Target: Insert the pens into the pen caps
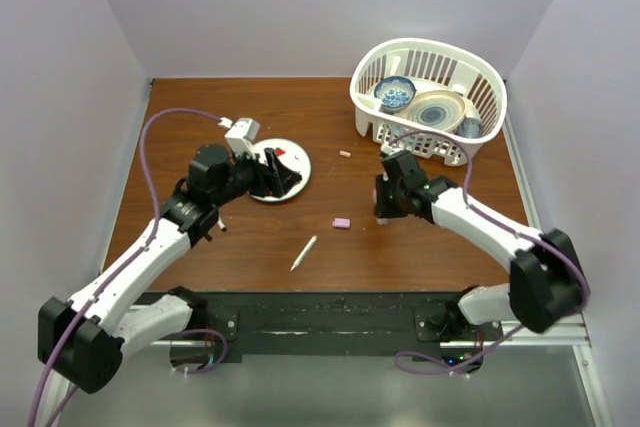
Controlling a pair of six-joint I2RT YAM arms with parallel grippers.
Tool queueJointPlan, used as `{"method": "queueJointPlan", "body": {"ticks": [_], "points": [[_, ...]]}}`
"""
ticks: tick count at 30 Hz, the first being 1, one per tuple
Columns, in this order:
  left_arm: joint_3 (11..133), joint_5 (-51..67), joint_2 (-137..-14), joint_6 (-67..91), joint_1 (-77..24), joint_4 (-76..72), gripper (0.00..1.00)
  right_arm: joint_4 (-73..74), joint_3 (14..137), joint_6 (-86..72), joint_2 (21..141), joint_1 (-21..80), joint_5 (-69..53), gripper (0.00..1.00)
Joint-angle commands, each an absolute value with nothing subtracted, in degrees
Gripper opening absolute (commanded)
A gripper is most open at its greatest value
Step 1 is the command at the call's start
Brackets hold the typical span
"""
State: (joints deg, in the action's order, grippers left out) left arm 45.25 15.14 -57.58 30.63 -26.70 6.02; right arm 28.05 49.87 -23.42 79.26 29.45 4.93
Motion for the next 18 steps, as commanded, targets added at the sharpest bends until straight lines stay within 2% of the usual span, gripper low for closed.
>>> {"method": "queueJointPlan", "body": {"ticks": [1,6,10,18], "points": [[42.64,20.13,-60.38,36.83,-30.05,-3.06,0.77,19.0,50.1,-35.05,69.46,35.15,1.41,0.0],[36.14,21.36,-58.1,35.95,-33.91,-14.65,0.76,15.47,50.97,-48.22,64.96,39.72,3.85,0.0],[34.98,17.86,-57.57,32.26,-38.75,-17.31,0.75,15.56,52.29,-55.62,64.16,43.41,9.92,0.0],[32.61,9.23,-59.24,27.34,-45.0,-24.15,0.75,14.59,53.7,-64.59,63.02,49.74,14.15,0.0]]}}
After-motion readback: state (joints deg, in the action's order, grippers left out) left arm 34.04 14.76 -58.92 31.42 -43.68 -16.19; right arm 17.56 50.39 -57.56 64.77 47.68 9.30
